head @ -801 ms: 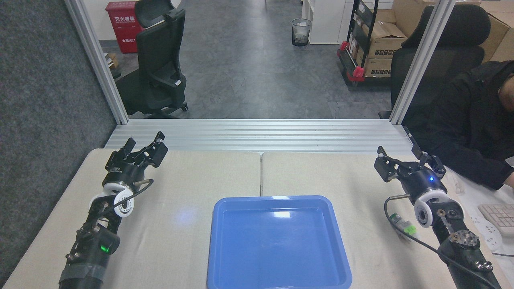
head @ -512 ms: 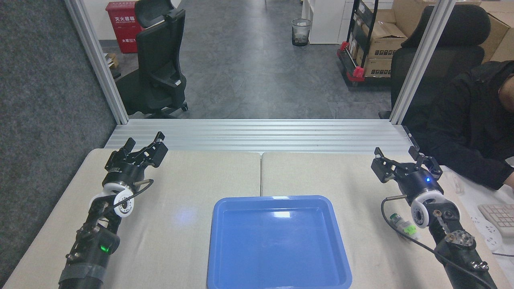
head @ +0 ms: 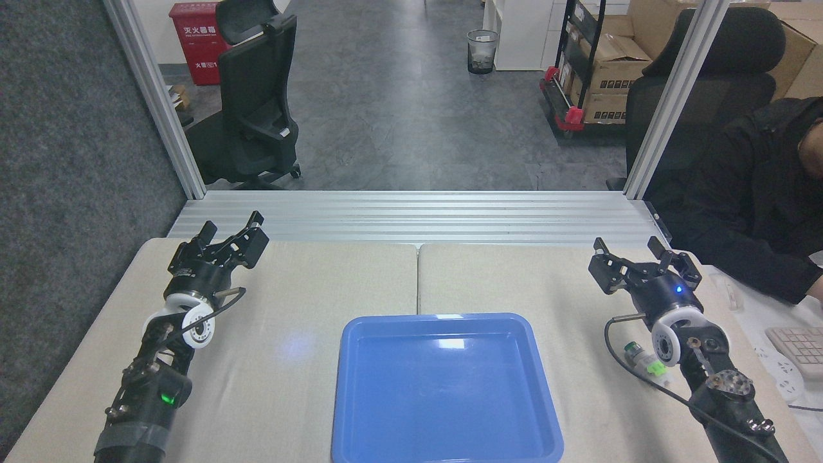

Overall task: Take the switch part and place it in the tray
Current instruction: 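Move the right gripper down toward the green-and-white switch part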

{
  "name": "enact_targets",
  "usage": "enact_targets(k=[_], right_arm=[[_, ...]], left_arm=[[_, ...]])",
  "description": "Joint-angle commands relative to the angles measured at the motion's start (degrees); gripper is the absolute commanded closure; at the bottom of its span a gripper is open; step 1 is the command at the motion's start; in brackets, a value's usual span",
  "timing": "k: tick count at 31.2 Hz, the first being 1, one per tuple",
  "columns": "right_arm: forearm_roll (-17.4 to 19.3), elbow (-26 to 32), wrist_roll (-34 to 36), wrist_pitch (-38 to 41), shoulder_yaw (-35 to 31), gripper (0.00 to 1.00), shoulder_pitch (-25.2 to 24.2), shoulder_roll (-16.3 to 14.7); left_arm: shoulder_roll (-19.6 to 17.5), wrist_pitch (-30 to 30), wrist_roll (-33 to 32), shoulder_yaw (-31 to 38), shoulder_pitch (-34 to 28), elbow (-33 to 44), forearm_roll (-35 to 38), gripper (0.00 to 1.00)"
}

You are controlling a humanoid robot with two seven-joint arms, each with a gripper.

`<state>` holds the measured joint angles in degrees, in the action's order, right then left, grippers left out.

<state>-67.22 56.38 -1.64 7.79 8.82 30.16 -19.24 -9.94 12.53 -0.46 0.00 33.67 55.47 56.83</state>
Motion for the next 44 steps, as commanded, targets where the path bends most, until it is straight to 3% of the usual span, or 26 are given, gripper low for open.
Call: enact_targets(k=[1, 7, 13, 17, 28, 31, 39, 44], right_arm=[[0.6, 0.31, -0.12, 0.3, -0.29, 0.01, -0.01, 0.52], [2.62, 0.75, -1.44, 1.79, -0.64, 0.01, -0.01, -0.36], [12.45, 2.77, -6.27, 1.88, -0.12, 0.01, -0.19, -3.61], [15.72, 4.35, -6.98, 2.4, 0.15, 0.01, -0.54, -4.49], [15.02, 5.32, -7.06, 3.55, 0.41, 0.02, -0.27, -4.84], [14.75, 6.46, -10.04, 3.64, 0.5, 0.02, -0.71, -5.37], [14.75, 13.58, -10.49, 5.04, 2.43, 0.02, -8.0, -13.45], [14.93, 14.64, -7.95, 5.31, 2.35, 0.01, -10.29, -18.11]], left_arm=[[0.01, 0.04, 0.02, -1.32, -0.01, -0.01, -0.05, 0.0], [0.01, 0.04, 0.02, -1.32, -0.01, -0.01, -0.05, 0.0], [0.01, 0.04, 0.02, -1.32, 0.0, -0.01, -0.05, 0.0], [0.01, 0.04, 0.02, -1.32, 0.08, -0.01, -0.05, 0.0], [0.01, 0.04, 0.02, -1.32, 0.08, -0.01, -0.05, 0.0], [0.01, 0.04, 0.02, -1.41, 0.08, -0.01, -0.05, 0.0], [0.01, 0.04, 0.02, -1.32, 0.08, -0.01, -0.05, 0.0], [0.01, 0.04, 0.02, -1.32, 0.08, -0.01, 0.04, 0.0]])
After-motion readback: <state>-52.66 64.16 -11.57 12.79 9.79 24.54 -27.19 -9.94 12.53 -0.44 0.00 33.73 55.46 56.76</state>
